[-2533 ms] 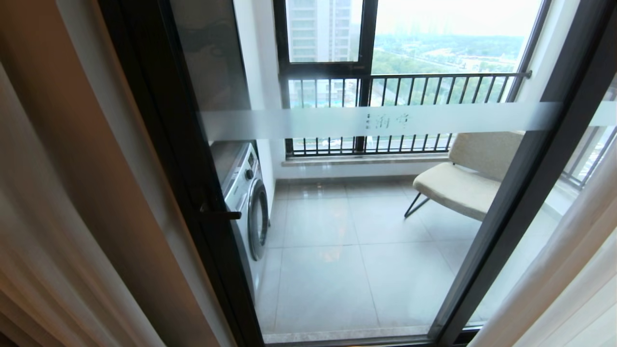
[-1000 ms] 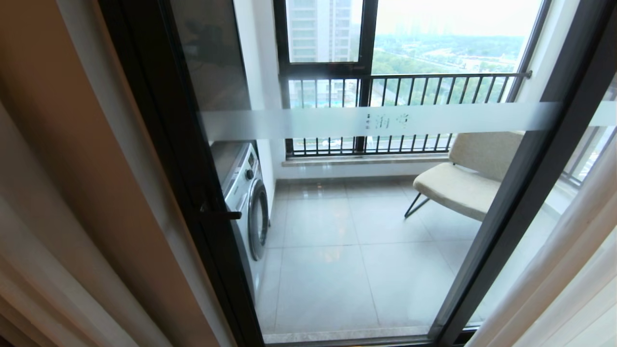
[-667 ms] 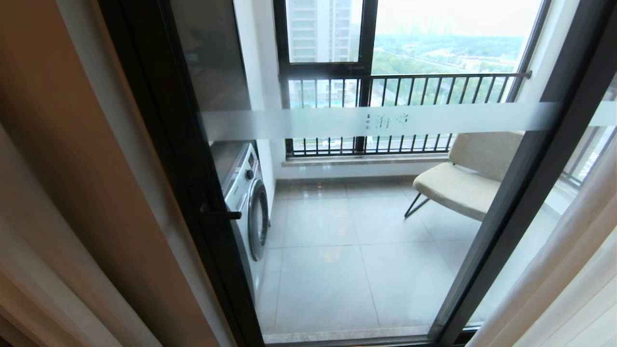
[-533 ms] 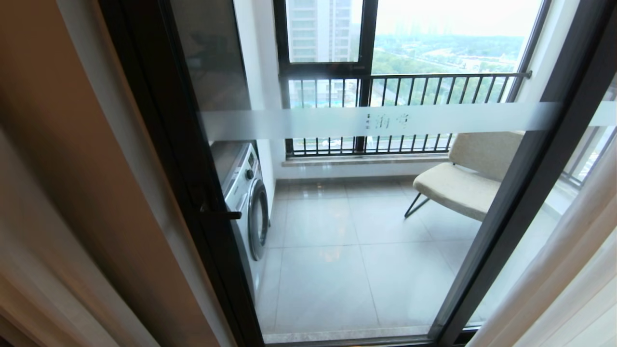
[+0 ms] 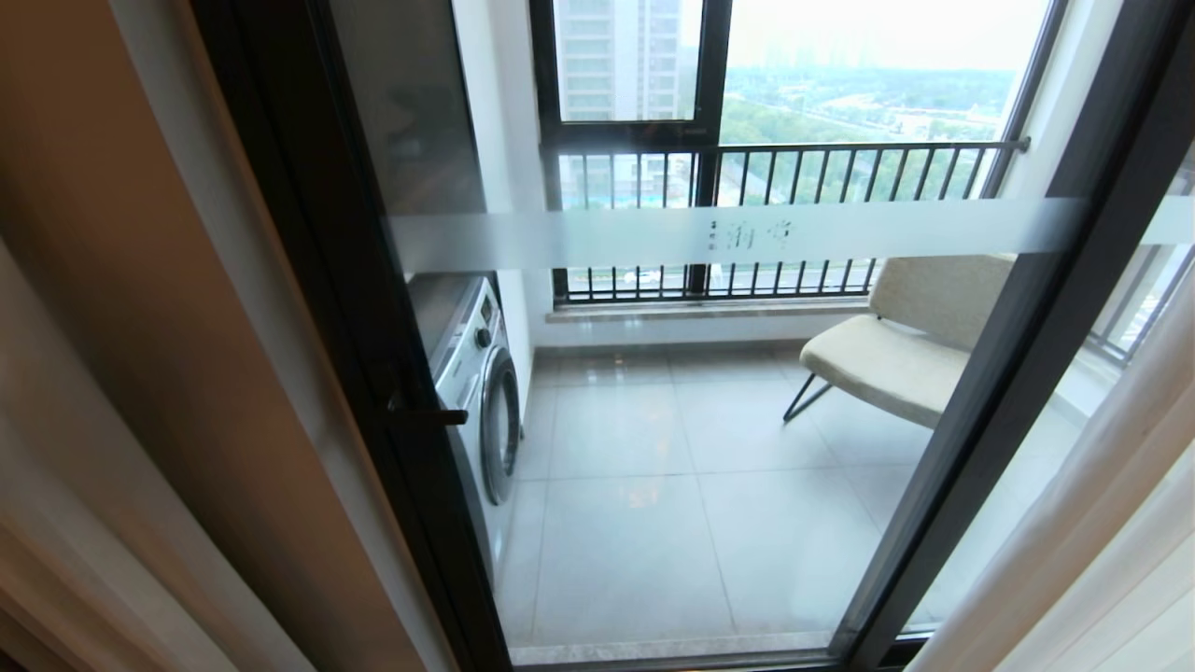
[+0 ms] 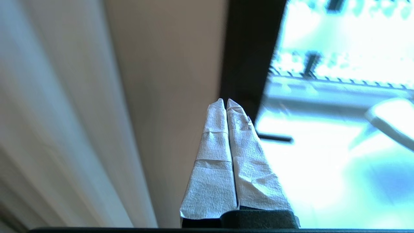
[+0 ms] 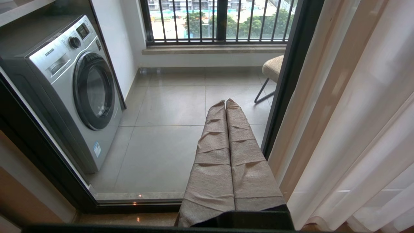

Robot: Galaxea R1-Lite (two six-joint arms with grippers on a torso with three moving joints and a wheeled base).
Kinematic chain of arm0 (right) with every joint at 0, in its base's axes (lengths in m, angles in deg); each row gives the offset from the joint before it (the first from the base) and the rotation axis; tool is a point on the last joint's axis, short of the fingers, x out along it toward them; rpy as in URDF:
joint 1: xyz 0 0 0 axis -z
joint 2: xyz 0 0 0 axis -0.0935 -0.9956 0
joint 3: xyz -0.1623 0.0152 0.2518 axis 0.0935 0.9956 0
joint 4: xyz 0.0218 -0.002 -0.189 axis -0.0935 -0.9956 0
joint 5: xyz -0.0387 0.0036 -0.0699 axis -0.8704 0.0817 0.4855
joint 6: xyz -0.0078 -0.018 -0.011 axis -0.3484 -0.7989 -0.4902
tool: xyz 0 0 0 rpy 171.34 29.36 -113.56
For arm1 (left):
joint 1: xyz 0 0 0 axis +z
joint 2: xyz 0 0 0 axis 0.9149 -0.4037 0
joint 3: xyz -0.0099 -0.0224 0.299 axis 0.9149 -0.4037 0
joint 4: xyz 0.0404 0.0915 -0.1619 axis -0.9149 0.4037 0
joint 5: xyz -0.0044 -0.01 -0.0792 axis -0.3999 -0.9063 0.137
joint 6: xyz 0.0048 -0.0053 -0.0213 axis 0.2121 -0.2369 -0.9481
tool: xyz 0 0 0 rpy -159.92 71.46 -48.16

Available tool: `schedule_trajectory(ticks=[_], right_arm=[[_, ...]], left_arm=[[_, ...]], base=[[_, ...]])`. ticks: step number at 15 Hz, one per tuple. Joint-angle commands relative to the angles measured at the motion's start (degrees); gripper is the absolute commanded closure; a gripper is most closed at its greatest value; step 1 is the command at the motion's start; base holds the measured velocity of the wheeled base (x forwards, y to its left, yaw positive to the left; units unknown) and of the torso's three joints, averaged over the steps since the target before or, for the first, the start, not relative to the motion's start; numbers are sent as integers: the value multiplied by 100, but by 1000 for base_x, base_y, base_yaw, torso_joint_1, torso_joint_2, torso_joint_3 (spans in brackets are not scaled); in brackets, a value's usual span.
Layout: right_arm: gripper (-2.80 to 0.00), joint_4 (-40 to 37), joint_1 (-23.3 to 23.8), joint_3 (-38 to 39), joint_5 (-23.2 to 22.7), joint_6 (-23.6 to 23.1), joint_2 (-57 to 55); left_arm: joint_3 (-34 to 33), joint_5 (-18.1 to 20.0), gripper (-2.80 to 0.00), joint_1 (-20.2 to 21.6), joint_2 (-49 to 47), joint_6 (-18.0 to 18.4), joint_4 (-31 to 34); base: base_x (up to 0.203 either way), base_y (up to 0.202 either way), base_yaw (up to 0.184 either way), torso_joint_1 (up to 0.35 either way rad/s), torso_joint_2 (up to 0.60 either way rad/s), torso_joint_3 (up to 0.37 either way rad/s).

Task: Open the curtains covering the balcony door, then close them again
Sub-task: Pull the inner curtains open on both sides

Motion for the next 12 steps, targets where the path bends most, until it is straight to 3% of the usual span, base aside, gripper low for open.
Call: schedule_trajectory(ticks=[1, 4, 12], right_arm=[[0, -4, -2, 0, -2, 1, 1], [0, -3, -2, 0, -2, -8, 1], [0, -2, -2, 0, -1, 1, 1]], left_arm=[[-102, -5, 0, -785, 513, -3, 899], [-478, -8, 0, -1012, 1270, 18, 1514], [-1748, 4, 0, -937, 3044, 246, 1567]], base=[[0, 0, 0, 0, 0, 0], [0, 0, 0, 0, 0, 0], [0, 0, 0, 0, 0, 0]])
